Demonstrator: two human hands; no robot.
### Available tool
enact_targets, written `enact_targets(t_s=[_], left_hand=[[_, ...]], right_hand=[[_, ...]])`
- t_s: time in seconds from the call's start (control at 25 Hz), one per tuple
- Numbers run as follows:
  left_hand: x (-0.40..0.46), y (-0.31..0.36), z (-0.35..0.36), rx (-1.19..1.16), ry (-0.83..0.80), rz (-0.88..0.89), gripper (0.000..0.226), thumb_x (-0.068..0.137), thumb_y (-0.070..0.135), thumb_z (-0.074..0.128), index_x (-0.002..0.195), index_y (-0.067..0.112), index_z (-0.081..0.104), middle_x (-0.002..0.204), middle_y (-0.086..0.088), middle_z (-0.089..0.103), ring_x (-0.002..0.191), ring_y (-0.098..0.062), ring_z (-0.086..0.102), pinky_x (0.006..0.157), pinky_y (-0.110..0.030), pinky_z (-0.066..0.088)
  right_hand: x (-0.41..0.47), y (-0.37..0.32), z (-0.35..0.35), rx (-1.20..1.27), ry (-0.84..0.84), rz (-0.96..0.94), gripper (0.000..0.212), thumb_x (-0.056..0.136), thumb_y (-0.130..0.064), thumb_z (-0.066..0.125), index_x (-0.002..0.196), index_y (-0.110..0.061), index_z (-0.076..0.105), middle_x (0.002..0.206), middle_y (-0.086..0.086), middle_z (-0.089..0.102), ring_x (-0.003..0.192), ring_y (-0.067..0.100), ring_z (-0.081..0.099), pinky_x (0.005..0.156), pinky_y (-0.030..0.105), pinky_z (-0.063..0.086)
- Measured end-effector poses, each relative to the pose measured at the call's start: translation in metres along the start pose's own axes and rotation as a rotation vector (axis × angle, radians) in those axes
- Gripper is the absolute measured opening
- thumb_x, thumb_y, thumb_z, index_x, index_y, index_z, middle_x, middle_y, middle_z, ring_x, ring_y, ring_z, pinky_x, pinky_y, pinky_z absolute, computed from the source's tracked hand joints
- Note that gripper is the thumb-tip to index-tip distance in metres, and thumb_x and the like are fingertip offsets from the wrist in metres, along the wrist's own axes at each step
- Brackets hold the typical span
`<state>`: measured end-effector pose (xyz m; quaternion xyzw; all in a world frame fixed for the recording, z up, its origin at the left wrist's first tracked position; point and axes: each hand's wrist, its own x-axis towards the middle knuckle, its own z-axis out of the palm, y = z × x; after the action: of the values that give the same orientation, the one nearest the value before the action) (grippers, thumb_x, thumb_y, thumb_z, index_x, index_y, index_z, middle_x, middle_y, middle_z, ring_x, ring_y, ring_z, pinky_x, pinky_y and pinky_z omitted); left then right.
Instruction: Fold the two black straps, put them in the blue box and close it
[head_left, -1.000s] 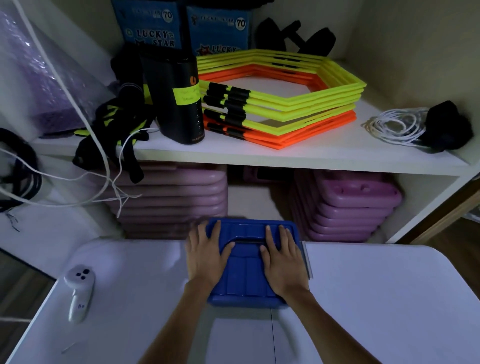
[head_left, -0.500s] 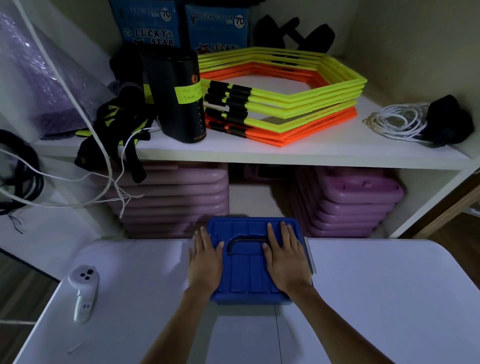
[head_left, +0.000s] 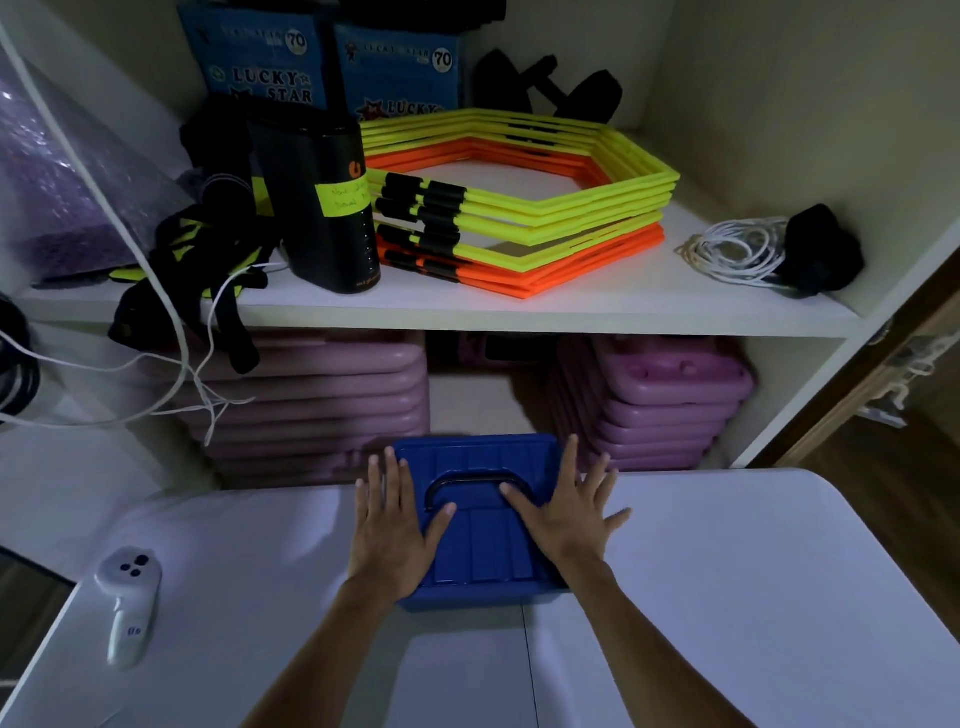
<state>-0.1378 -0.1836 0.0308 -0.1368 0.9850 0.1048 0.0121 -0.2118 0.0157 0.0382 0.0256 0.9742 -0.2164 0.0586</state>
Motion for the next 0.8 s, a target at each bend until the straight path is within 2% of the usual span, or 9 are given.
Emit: enact_targets(t_s=[0.08,0.2,0.28,0.4,0.44,0.52,0.64,0.72,0.8], left_hand=[[0.0,-0.001,0.001,0.006,-0.004,0.002,0.093,0.084,0.073,0.001,0.148,0.008,-0.015,0.153,-0.009,-0.03,0.141,-0.026,-0.03,0.117,-0.043,-0.013],[0.0,-0.001,-0.001,0.016,-0.005,0.005,0.093,0.083,0.074,-0.001,0.148,0.008,-0.015,0.154,-0.009,-0.03,0.141,-0.026,-0.029,0.117,-0.043,-0.013],[-0.001,0.0,-0.001,0.009,0.01,0.014,0.095,0.082,0.074,-0.001,0.148,0.007,-0.012,0.155,-0.009,-0.027,0.142,-0.027,-0.026,0.118,-0.042,-0.011],[-0.001,-0.001,0.001,-0.015,0.023,0.012,0.095,0.083,0.074,0.001,0.149,0.006,-0.008,0.155,-0.009,-0.024,0.143,-0.027,-0.023,0.118,-0.042,-0.009],[-0.001,-0.001,0.001,-0.021,0.022,0.013,0.094,0.083,0.074,0.002,0.148,0.006,-0.009,0.155,-0.008,-0.024,0.143,-0.027,-0.023,0.118,-0.042,-0.009],[-0.001,-0.001,0.001,-0.013,0.035,0.018,0.094,0.083,0.074,0.0,0.147,0.007,-0.012,0.154,-0.008,-0.026,0.143,-0.026,-0.024,0.117,-0.041,-0.01],[0.001,-0.003,0.001,-0.004,0.019,0.025,0.093,0.081,0.075,-0.003,0.145,0.009,-0.018,0.153,-0.008,-0.028,0.143,-0.027,-0.025,0.118,-0.042,-0.01],[-0.001,-0.002,0.003,0.032,0.018,0.026,0.093,0.079,0.075,-0.006,0.145,0.01,-0.018,0.152,-0.008,-0.029,0.142,-0.027,-0.025,0.117,-0.045,-0.01],[0.003,-0.001,0.001,0.085,-0.003,0.025,0.093,0.073,0.075,-0.016,0.144,0.015,-0.023,0.15,-0.009,-0.032,0.14,-0.028,-0.028,0.114,-0.049,-0.014]], right_hand=[[0.004,0.0,-0.008,0.149,-0.11,0.18,0.123,0.069,-0.085,0.054,0.155,-0.021,-0.006,0.161,0.021,0.01,0.149,0.035,0.01,0.115,0.062,0.007],[0.0,-0.01,-0.006,0.183,0.01,0.134,0.097,0.074,-0.073,0.063,0.141,-0.012,0.029,0.133,0.014,0.055,0.12,0.033,0.054,0.1,0.049,0.043],[-0.007,-0.018,-0.002,0.161,0.114,0.085,0.084,0.083,-0.061,0.063,0.141,-0.01,0.032,0.13,0.013,0.056,0.115,0.032,0.057,0.086,0.044,0.051],[-0.011,-0.02,0.006,-0.007,0.153,0.011,0.072,0.096,-0.051,0.051,0.149,-0.009,0.026,0.145,0.02,0.043,0.129,0.034,0.047,0.087,0.043,0.052],[-0.011,-0.019,0.01,-0.036,0.156,-0.033,0.068,0.099,-0.049,0.043,0.152,-0.01,0.023,0.152,0.023,0.033,0.138,0.036,0.037,0.097,0.045,0.048],[-0.014,-0.016,0.017,-0.107,0.174,-0.207,0.063,0.103,-0.049,0.026,0.156,-0.017,0.013,0.162,0.02,0.01,0.15,0.035,0.009,0.117,0.047,0.019],[-0.013,-0.015,0.023,-0.233,0.11,-0.427,0.075,0.092,-0.063,-0.011,0.156,-0.025,-0.001,0.163,0.011,-0.005,0.149,0.026,-0.011,0.116,0.042,-0.017],[-0.012,-0.013,0.022,-0.275,-0.007,-0.421,0.094,0.072,-0.068,-0.036,0.153,-0.026,-0.015,0.163,0.008,-0.015,0.148,0.024,-0.021,0.112,0.039,-0.027],[-0.007,-0.015,0.015,-0.273,-0.078,-0.403,0.103,0.058,-0.07,-0.044,0.149,-0.027,-0.023,0.162,0.006,-0.021,0.147,0.023,-0.024,0.113,0.041,-0.026]])
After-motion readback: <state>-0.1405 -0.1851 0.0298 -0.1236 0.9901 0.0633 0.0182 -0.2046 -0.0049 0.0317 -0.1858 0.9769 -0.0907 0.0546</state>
